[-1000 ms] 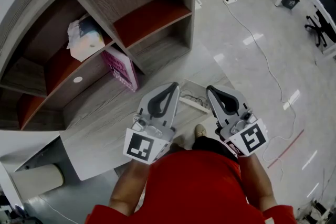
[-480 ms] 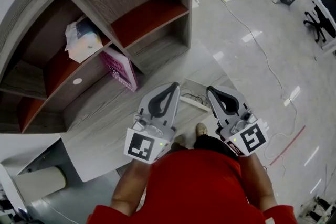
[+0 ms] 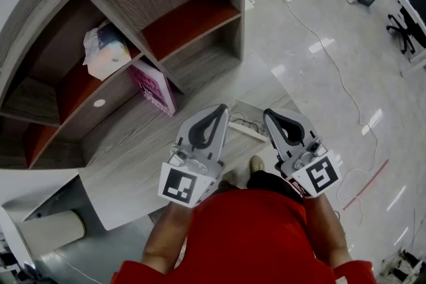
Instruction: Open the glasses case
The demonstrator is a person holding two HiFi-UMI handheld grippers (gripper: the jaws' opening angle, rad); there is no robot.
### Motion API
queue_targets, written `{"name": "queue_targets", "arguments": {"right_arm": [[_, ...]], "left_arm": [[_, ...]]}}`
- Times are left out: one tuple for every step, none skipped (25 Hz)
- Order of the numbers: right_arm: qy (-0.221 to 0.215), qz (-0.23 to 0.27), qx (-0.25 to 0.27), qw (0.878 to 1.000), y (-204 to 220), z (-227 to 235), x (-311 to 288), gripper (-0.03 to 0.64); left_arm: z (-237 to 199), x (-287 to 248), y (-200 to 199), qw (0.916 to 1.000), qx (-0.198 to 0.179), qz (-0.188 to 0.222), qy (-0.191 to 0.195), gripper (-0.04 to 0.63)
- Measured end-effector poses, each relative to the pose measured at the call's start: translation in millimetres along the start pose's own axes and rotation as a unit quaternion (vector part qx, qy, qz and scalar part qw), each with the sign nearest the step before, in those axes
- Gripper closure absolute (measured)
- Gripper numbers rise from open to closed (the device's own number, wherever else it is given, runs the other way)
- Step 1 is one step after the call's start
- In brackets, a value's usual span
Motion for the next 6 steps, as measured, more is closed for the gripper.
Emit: {"name": "queue_targets", "arguments": {"right_arm": [[0.000,0.000,-0.001,1.000,0.3,0.5,0.3,0.612],[0.000,-0.001,-0.001,1.000,0.8,1.0,0.7,0.614],[0.000,-0.003,-0.002,1.000,1.4,1.5,1.3,0.613],[0.000,-0.004,-0.002,1.000,2.0,2.1,1.7,0.612],[-0.001,-0.005,-0.002,1.000,2.7,2.6,2.2,0.612],[-0.001,-0.006,-0.003,1.000,3.4,3.1,2.6,0.612]], "left_arm": [[0.2,-0.5,0.4,1.0000,0.001,0.000,0.000,0.587],[0.5,-1.0,0.8,1.0000,0.001,-0.001,0.000,0.587],[0.9,-1.6,1.2,1.0000,0.001,-0.001,0.000,0.588],[1.2,-2.2,1.7,1.0000,0.001,-0.002,0.000,0.588],[1.4,-2.8,2.1,1.0000,0.000,-0.002,0.000,0.588],[1.6,-3.5,2.5,1.0000,0.000,-0.002,0.001,0.586]]}}
Point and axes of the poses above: the fingertips, and each gripper's own axes: x backward along the fingers, z to its right, y out of its underside, the point moved 7 cm from there along x, backward along the fingers, and after that the axes turned 14 degrees about x, right-handed, at the moved point
